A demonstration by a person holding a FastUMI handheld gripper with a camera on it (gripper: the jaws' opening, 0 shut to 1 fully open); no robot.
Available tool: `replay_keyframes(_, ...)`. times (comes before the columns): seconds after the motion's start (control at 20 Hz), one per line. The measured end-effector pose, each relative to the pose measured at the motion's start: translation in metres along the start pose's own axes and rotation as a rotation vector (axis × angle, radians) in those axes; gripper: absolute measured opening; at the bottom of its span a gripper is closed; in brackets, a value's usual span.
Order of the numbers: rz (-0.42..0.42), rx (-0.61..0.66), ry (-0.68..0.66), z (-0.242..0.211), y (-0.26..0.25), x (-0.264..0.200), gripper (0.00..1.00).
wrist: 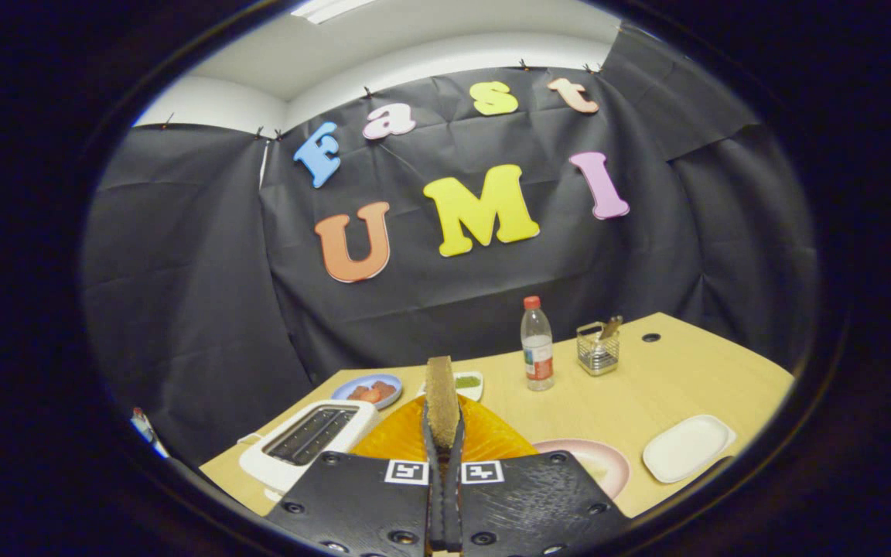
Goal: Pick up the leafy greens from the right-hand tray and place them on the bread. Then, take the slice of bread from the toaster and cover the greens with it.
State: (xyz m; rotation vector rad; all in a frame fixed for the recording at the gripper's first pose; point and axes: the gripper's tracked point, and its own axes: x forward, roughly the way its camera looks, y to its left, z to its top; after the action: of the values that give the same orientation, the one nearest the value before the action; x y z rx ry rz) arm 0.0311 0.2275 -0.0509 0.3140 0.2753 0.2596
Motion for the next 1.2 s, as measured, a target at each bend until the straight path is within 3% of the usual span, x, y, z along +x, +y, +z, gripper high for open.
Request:
replay_keyframes(0.35, -0.007, 0.041, 0.087, -0.055, -0.031, 0.014, 0.01)
replay_keyframes(0.8, 0.0, 0.227, 0.146, -0.085, -0.073, 0.019, 0.01)
replay_keyframes(1.2, -0.054, 0.281, 0.187, -0.108, -0.115, 0.023, 0.21)
